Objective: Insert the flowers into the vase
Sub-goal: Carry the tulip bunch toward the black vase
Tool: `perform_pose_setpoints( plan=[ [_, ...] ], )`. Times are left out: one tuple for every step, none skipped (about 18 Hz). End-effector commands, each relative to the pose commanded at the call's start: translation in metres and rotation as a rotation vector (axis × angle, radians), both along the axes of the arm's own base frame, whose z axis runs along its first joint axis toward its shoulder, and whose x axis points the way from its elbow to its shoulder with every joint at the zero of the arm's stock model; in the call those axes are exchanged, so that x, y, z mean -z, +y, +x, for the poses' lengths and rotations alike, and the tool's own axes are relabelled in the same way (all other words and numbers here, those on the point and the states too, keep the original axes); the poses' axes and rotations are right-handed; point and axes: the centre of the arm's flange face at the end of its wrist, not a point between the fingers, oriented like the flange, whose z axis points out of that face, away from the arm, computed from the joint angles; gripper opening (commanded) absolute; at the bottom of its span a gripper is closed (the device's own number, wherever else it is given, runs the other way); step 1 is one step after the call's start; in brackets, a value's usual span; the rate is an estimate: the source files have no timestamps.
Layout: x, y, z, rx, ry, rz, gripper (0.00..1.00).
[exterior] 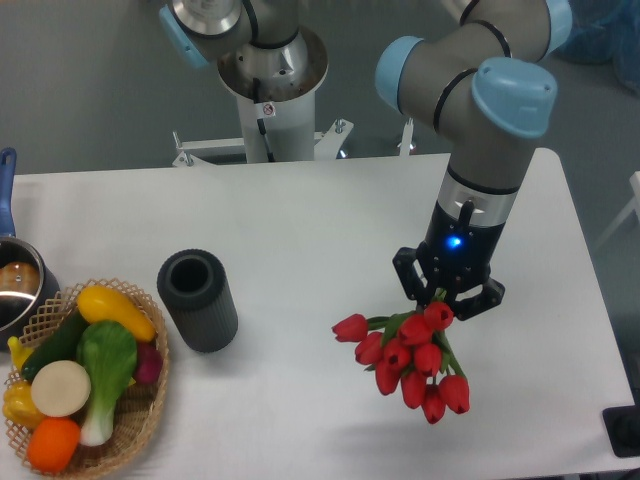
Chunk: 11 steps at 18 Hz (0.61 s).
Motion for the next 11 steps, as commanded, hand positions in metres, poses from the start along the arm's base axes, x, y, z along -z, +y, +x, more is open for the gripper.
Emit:
perform_pose_setpoints(
  plan=[
    [-0.002, 0.002, 0.002, 0.000, -0.027, 0.031, 0.16],
    [-0.005, 0.005, 0.004, 0.003, -0.050, 0.060, 0.16],
    [-0.008, 0.005, 0.004, 0.007, -0.073, 0.096, 0.16],
    [-0.010, 0.007, 0.006, 0.017, -0.094, 0.130, 0.16],
    [-0.014, 0.009, 0.007, 0.029, -0.111, 0.164, 0.16],
    [-0.016, 0.009, 0.007, 0.034, -0.125, 0.186, 0.16],
    [-0.018, 0.009, 0.008, 0.039, -0.132, 0.202, 0.16],
    [-0.022, 0.010, 0.011, 0.046, -0.135, 0.216, 0.16],
    [-0.023, 0.011, 0.013, 0.052, -0.137, 0.221, 0.16],
    [-0.025, 0.012, 0.014, 0.058, -0.135, 0.233, 0.16],
    [-0.028, 0.015, 0.016, 0.070, -0.134, 0.256, 0.16]
  ],
)
